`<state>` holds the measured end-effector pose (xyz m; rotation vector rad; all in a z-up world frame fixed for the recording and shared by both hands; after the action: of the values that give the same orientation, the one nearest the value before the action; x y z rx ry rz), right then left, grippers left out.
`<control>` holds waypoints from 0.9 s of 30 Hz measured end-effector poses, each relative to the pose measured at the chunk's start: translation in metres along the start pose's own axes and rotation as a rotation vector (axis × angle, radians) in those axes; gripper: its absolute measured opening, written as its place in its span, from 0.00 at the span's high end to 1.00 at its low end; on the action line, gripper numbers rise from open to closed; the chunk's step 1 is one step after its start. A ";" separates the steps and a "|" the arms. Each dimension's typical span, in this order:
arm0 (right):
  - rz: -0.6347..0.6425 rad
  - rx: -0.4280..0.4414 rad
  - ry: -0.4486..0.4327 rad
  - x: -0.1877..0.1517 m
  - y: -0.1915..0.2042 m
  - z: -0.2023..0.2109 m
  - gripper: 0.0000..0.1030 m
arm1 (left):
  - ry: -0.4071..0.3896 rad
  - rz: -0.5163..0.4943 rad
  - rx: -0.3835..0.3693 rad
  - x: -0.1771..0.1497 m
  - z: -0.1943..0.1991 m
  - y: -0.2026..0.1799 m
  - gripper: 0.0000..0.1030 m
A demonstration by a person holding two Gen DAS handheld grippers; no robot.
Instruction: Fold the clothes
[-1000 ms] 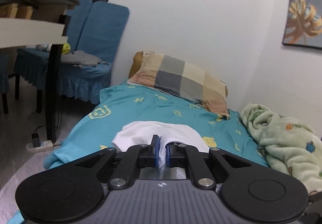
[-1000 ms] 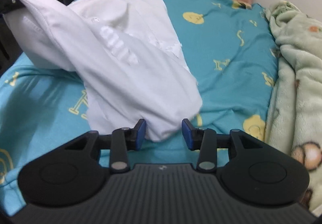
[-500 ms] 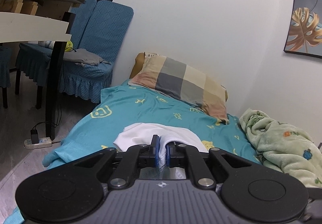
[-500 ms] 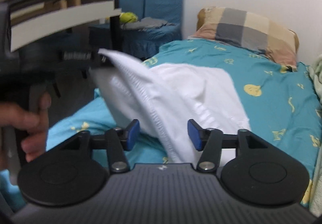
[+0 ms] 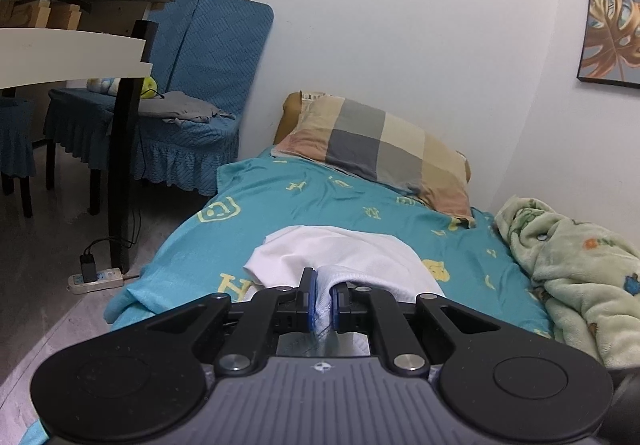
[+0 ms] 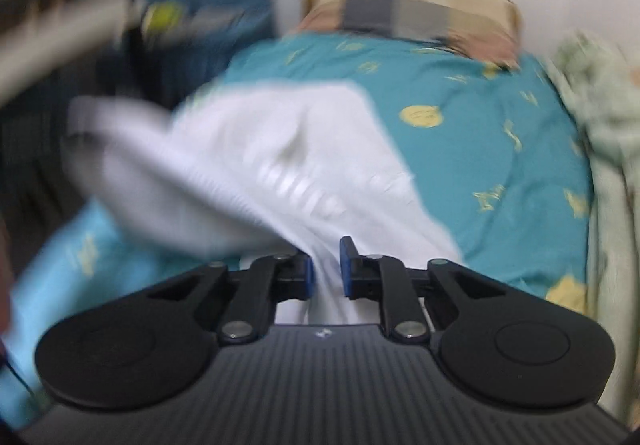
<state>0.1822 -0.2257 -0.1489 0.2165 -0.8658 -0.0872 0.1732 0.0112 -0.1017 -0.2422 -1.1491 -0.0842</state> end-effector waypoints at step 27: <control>-0.164 -0.047 -0.087 0.020 -0.038 0.010 0.94 | 0.219 -0.137 -0.020 -0.055 -0.035 -0.026 0.74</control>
<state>0.1879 -0.2679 -0.1365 0.2404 -0.9306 -0.2715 0.1770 -0.0250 -0.1613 -0.1675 -0.9466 -0.2377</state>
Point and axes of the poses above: each gripper's, at about its wrist camera, not at the fingertips, and z roughly against the way its jaws point, y to its left, x to its top, the point moved 4 cm from there along -z, roughly the way its jaws point, and after that the axes turned 9 degrees about -z, right-handed, at the moved point
